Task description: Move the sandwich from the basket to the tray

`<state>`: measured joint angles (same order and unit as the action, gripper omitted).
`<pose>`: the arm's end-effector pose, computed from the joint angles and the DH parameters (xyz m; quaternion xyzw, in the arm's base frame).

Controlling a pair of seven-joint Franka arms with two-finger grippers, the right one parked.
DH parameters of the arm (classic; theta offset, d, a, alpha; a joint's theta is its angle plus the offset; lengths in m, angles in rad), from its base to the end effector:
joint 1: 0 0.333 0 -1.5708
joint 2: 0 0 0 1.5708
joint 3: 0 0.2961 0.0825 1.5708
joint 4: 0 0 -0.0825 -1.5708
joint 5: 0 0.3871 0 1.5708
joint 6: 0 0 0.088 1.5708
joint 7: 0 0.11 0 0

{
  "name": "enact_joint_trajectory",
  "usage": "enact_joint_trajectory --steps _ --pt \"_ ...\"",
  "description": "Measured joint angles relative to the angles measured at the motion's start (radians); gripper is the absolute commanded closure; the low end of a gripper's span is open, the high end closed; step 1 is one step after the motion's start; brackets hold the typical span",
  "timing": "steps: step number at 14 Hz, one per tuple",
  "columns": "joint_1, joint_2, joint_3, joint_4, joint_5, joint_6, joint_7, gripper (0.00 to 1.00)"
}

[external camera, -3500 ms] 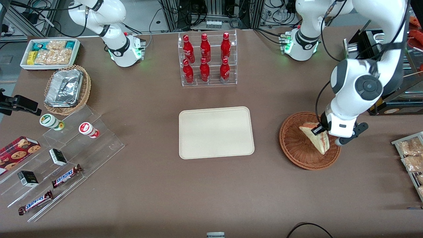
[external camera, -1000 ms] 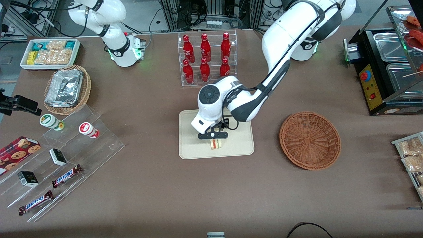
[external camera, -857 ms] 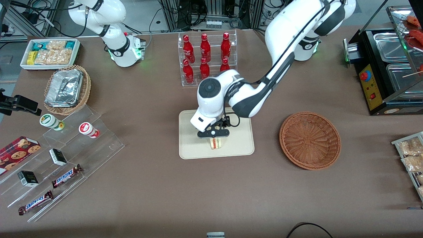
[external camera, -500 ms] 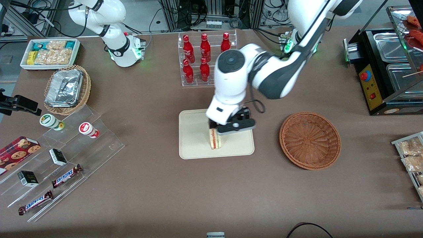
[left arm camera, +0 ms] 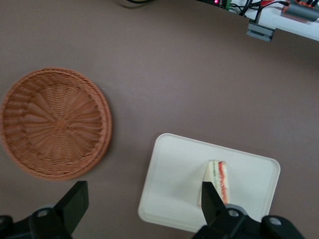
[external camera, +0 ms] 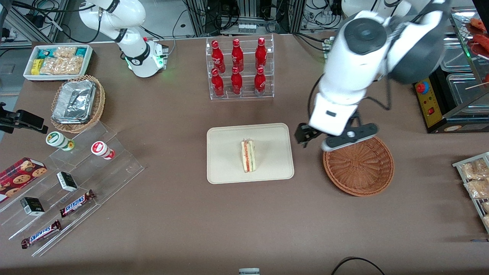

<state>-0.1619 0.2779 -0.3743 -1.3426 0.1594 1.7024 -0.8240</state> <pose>0.5773 -0.2878 0.5662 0.9876 0.1457 0.0575 0.0084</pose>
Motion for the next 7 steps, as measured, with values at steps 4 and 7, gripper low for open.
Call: enact_joint_trajectory --steps 4,7 --pt "0.163 -0.061 0.005 -0.009 -0.05 -0.133 0.267 0.0" --pt "0.211 -0.09 0.032 -0.015 -0.051 -0.191 0.442 0.0"
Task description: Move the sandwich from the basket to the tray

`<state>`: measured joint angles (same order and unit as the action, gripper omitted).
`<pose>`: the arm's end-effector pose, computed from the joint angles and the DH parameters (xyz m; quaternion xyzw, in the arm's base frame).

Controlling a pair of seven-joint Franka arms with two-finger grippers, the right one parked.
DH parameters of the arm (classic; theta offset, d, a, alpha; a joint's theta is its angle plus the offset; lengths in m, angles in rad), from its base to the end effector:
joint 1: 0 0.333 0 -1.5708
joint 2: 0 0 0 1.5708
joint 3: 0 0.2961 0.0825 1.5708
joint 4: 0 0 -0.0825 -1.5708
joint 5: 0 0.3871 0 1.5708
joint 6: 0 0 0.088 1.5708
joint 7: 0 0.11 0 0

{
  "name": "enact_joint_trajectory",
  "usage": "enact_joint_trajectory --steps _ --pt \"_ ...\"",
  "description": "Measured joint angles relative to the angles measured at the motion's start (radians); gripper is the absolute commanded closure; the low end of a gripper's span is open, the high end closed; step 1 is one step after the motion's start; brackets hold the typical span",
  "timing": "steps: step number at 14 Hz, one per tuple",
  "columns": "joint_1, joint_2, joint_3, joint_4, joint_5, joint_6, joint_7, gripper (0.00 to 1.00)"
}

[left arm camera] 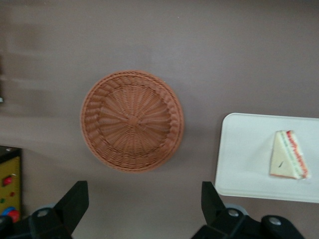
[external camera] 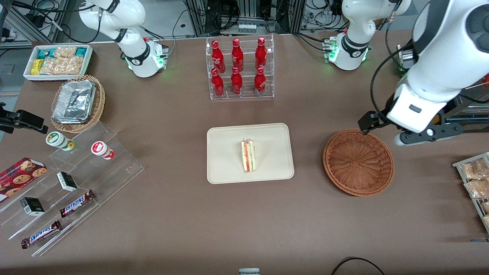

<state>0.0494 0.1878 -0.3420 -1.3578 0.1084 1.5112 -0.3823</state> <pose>0.5861 -0.1430 0.5936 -0.9984 -0.0498 0.0038 0.0255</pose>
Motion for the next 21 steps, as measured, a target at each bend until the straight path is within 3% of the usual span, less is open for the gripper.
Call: enact_joint_trajectory --steps 7,12,21 --pt "-0.039 -0.082 0.214 -0.076 -0.01 -0.016 0.253 0.0" --pt "-0.03 -0.136 0.24 -0.154 -0.053 -0.012 0.328 0.0" --pt "-0.027 -0.151 0.265 -0.156 -0.081 -0.004 0.398 0.0"
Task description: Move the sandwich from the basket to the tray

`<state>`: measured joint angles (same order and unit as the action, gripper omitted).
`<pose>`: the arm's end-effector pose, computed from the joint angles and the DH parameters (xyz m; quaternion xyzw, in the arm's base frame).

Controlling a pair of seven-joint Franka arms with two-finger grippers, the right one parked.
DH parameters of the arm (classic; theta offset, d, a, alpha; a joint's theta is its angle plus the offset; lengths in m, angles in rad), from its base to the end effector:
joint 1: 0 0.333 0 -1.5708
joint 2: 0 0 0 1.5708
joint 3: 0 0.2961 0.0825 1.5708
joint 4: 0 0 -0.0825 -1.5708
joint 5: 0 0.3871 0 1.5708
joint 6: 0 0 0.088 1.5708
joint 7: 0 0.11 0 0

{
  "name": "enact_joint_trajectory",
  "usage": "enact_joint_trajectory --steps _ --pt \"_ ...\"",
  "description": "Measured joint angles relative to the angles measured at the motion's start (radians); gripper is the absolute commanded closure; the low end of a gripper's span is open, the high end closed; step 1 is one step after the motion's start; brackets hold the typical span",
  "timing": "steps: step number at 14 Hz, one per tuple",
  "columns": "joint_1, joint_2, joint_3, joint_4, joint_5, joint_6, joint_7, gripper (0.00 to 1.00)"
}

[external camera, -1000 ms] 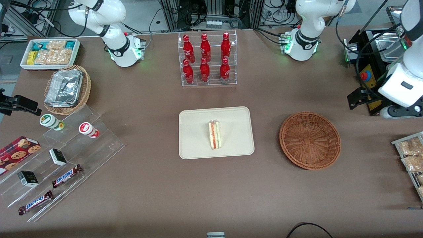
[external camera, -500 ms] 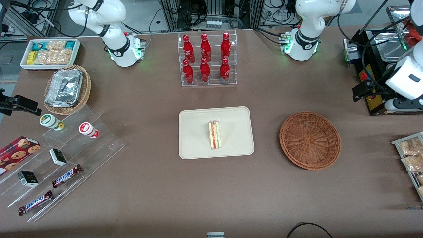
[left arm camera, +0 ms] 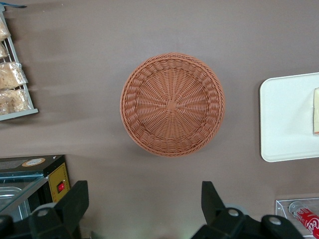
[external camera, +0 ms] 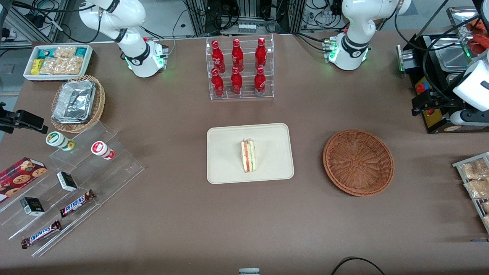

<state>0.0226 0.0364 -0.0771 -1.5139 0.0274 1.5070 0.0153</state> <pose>0.5611 -0.0267 0.6027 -0.9991 0.0343 0.0213 0.0127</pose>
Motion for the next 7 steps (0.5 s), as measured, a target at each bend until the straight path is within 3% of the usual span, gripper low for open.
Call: enact_joint_trajectory --steps 7 --pt "-0.001 -0.048 0.001 0.0 0.009 -0.02 -0.031 0.0"
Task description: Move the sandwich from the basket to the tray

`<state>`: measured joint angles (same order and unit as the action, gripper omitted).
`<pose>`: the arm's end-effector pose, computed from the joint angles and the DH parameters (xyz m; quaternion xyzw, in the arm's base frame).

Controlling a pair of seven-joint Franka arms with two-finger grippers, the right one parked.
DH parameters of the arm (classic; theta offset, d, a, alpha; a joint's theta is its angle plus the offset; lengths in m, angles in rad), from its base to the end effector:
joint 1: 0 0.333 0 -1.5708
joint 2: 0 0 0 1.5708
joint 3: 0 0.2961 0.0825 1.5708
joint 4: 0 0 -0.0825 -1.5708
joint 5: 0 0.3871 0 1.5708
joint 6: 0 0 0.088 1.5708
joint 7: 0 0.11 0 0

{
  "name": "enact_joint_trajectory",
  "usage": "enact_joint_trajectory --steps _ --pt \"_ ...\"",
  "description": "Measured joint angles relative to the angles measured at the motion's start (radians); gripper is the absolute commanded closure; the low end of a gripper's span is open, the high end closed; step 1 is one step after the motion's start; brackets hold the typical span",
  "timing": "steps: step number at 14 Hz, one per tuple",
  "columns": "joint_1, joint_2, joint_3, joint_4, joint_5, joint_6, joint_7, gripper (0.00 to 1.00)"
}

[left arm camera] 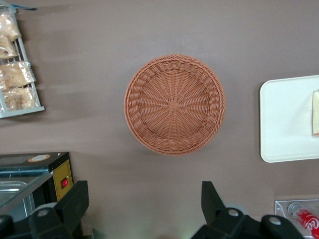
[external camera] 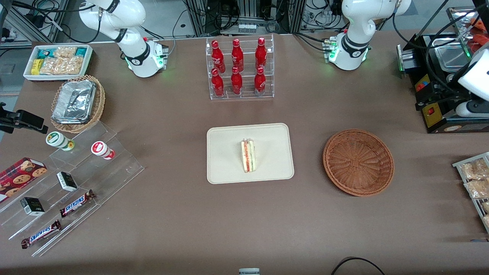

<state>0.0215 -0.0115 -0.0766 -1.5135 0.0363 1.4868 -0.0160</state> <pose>0.5453 -0.0261 0.6277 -0.9996 0.0182 0.0070 0.0188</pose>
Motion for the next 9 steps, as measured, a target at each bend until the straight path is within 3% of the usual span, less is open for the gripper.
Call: enact_joint_trajectory --steps 9 --pt "0.001 -0.022 0.001 -0.013 0.0 -0.043 -0.013 0.0"
